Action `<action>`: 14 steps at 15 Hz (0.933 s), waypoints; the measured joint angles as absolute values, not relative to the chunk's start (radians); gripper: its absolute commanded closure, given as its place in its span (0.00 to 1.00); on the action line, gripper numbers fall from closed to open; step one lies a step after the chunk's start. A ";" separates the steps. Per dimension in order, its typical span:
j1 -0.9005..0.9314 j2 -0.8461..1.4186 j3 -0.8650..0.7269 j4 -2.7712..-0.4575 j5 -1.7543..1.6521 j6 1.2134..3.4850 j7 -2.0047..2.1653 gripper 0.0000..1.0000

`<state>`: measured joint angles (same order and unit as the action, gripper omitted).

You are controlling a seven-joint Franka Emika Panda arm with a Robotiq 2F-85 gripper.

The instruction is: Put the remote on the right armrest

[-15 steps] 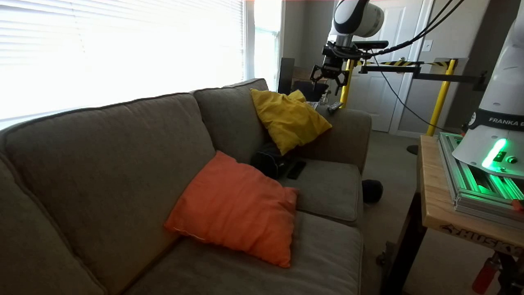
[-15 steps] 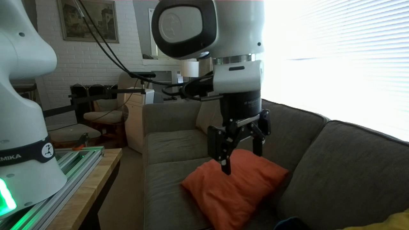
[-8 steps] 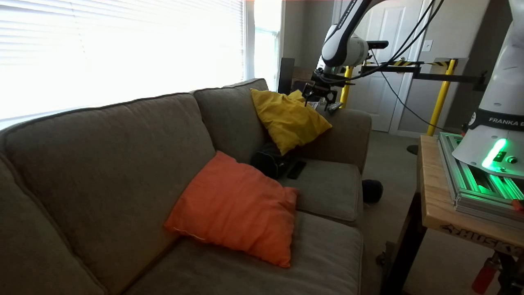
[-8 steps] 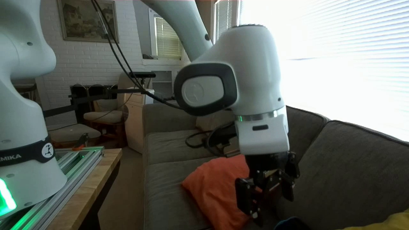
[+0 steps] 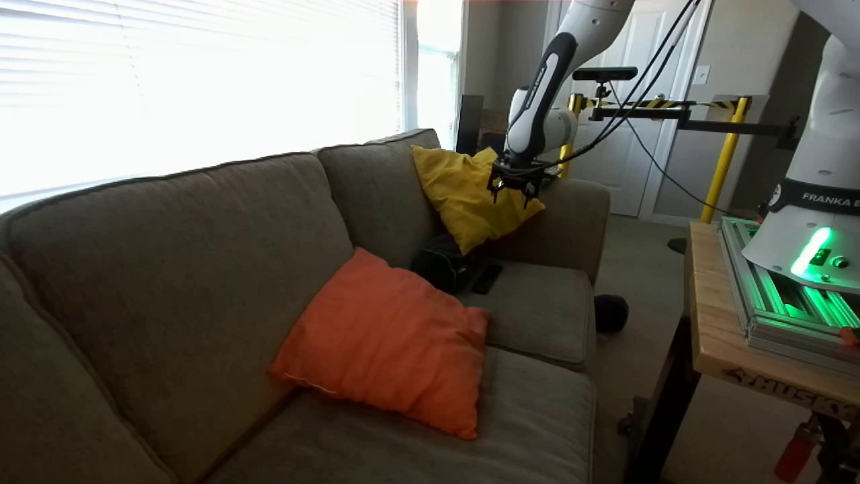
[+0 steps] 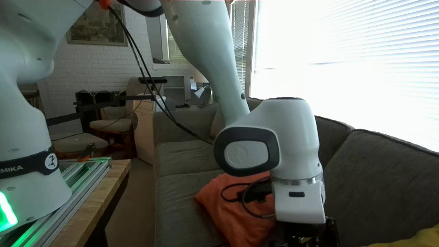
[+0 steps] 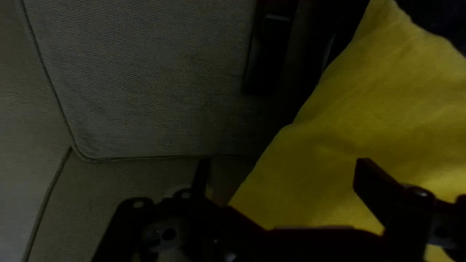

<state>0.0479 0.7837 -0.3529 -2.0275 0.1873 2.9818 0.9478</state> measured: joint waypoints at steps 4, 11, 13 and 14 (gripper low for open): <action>0.137 0.921 -0.427 -1.921 0.185 2.893 1.015 0.00; 0.163 0.985 -0.448 -1.861 0.181 2.832 1.033 0.00; 0.161 0.985 -0.448 -1.861 0.181 2.832 1.033 0.00; 0.161 0.986 -0.448 -1.861 0.181 2.831 1.033 0.00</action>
<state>0.1606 0.9858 -0.4481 -1.8611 0.1806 2.8314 1.0330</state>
